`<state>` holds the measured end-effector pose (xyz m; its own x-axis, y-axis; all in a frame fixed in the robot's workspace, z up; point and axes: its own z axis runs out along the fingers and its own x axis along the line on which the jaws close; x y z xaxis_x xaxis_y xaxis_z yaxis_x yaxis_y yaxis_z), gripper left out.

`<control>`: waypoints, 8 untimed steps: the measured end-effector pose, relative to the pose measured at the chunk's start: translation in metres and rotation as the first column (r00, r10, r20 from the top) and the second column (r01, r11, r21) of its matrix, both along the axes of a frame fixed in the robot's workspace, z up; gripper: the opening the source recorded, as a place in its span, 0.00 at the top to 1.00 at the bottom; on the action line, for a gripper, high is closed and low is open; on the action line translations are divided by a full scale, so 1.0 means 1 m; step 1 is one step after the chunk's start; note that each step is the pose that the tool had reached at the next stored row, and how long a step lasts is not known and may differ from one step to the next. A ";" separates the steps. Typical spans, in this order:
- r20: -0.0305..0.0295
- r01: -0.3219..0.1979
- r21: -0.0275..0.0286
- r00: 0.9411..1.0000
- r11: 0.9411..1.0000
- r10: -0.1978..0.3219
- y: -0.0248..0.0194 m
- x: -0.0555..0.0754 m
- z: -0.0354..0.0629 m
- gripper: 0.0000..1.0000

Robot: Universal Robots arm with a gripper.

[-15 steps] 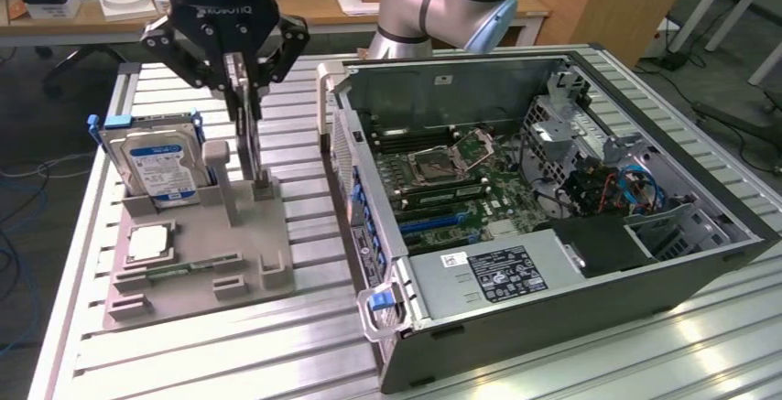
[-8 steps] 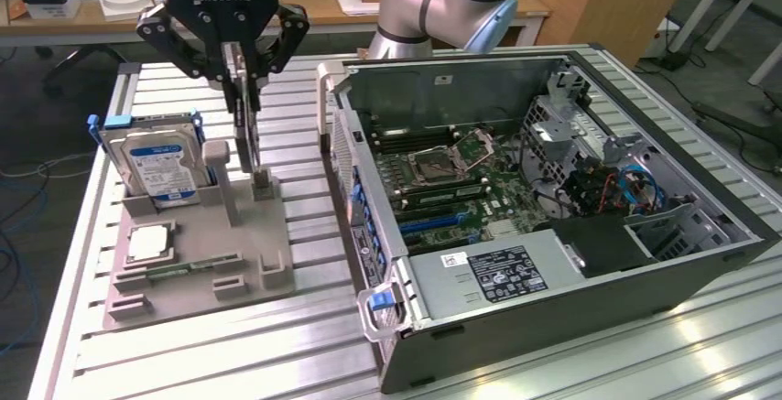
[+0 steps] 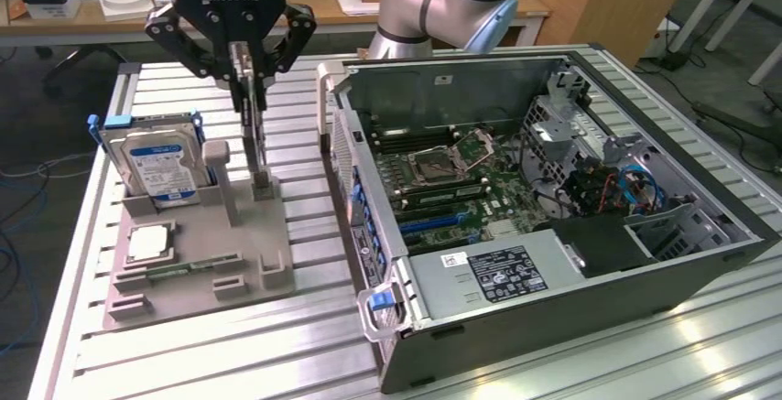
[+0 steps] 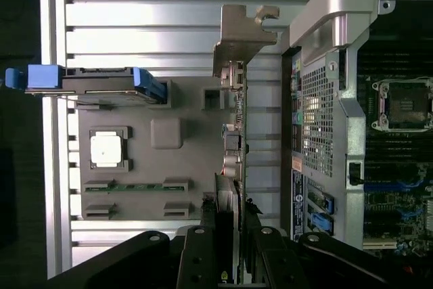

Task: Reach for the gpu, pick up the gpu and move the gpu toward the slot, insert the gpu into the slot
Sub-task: 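Pick up the gpu and move the gpu toward the slot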

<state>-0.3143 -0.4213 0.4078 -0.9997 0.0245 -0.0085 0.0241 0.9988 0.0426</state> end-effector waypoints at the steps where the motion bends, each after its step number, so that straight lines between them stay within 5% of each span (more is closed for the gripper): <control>1: 0.000 0.000 0.000 1.000 1.000 0.000 0.0000 0.002 0.0000 0.74; 5: 0.000 0.004 -0.001 1.000 1.000 -0.004 0.0001 0.007 0.0000 0.74; 6: 0.000 0.023 -0.012 1.000 1.000 -0.023 0.0016 0.009 0.0008 0.74; 8: 0.000 0.024 -0.012 1.000 1.000 -0.024 0.0018 0.010 0.0009 0.74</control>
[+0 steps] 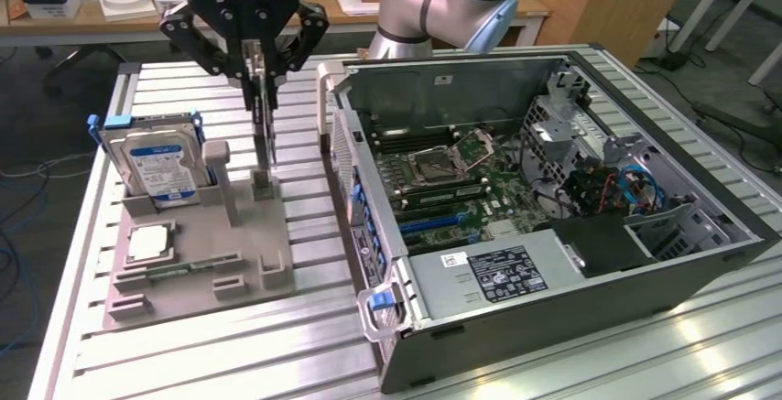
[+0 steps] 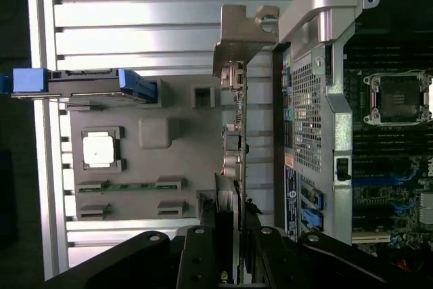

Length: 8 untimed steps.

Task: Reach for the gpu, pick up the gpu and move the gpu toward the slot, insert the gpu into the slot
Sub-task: 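Pick up the gpu and move the gpu toward the slot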

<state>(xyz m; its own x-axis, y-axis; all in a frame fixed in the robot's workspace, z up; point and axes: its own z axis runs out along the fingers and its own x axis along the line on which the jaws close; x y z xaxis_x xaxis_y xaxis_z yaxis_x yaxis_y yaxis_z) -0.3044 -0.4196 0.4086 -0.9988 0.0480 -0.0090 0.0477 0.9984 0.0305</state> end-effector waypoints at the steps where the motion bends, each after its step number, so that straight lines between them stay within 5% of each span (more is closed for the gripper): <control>1: 0.000 0.000 0.000 1.000 1.000 0.000 0.0000 0.002 0.0000 0.74; 8: -0.001 0.003 -0.001 1.000 1.000 -0.003 0.0000 0.008 0.0055 0.74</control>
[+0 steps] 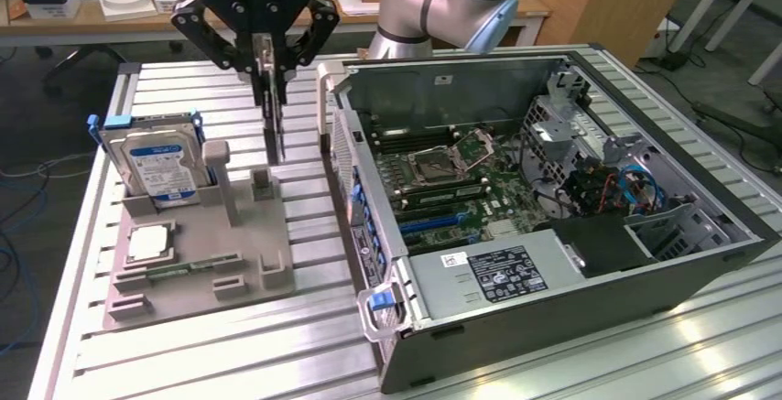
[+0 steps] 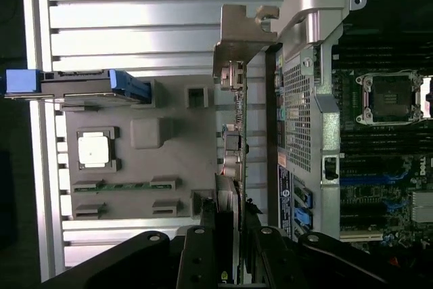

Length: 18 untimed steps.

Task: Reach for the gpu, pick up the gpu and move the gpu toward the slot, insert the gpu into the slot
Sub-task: 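Pick up the gpu and move the gpu toward the slot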

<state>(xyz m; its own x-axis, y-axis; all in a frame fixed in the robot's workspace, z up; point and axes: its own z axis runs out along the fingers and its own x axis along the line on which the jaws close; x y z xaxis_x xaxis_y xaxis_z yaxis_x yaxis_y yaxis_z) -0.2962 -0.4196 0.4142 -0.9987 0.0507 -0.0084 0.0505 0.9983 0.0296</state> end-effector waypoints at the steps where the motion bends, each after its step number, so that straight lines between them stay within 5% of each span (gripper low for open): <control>1: 0.000 0.000 0.000 1.000 1.000 0.000 0.0000 0.001 0.0006 0.74; 18: -0.006 0.002 0.000 1.000 1.000 -0.002 0.0000 0.034 0.0033 0.74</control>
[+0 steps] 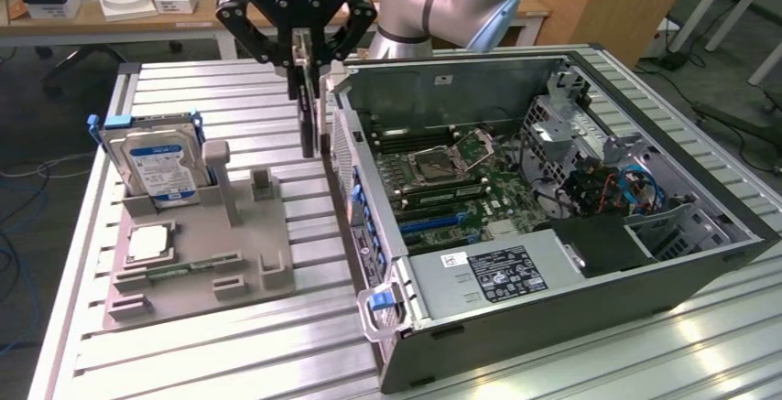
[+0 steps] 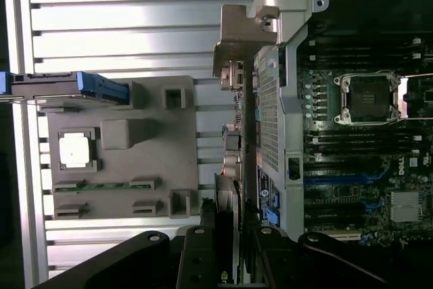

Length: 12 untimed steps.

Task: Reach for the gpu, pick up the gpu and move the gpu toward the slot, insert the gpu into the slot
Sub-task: 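Pick up the gpu and move the gpu toward the slot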

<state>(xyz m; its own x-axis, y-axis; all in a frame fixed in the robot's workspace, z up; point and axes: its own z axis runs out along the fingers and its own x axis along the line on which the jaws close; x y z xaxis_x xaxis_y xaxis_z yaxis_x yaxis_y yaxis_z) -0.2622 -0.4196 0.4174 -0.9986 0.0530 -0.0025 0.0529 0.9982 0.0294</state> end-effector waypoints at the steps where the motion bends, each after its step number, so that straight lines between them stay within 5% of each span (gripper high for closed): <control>1: 0.000 0.000 0.000 1.000 1.000 0.000 0.0000 0.002 0.0001 0.74; 12: -0.005 0.001 0.000 1.000 1.000 -0.001 0.0000 0.023 0.0002 0.74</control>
